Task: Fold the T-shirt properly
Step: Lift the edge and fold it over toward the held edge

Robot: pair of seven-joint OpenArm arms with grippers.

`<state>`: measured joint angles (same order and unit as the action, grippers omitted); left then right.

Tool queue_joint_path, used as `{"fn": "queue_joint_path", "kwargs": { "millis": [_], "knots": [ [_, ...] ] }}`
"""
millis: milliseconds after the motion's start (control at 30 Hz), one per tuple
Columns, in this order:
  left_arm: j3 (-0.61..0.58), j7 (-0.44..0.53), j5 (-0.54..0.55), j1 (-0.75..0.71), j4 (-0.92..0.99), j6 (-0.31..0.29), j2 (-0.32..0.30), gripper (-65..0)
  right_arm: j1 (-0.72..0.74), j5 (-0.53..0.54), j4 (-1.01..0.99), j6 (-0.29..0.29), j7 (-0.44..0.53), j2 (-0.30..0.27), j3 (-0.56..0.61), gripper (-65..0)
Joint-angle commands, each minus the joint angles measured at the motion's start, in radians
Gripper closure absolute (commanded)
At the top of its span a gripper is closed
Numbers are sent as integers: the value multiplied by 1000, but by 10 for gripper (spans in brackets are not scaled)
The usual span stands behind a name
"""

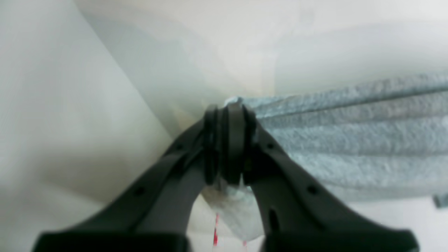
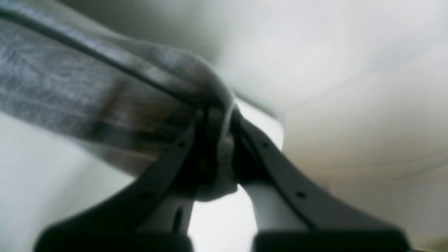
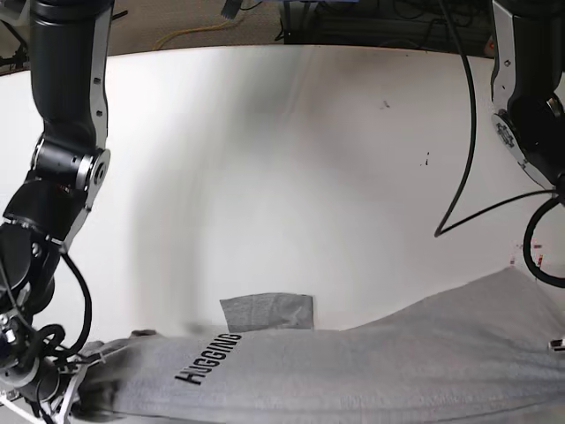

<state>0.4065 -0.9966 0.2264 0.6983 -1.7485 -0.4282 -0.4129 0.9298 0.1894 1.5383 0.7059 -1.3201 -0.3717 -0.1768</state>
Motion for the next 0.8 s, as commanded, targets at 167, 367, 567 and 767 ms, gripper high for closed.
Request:
{"fn": "queue_joint_path", "kwargs": {
  "millis": [167, 367, 567, 767],
  "knots": [
    [42, 25, -31, -210, -140, 13, -13, 0, -206, -34, 218, -8, 6, -14, -34, 0],
    [110, 25, 1, -424, -192, -27, 36, 0, -433, -34, 334, -8, 6, 4, -91, 0],
    [183, 25, 55, -609, -199, -67, 70, 0, -647, -34, 414, -8, 6, 50, -169, 0],
    [222, 31, 52, -774, -204, -122, 73, 0, -829, -34, 433, -8, 6, 112, -254, 0]
  ]
}}
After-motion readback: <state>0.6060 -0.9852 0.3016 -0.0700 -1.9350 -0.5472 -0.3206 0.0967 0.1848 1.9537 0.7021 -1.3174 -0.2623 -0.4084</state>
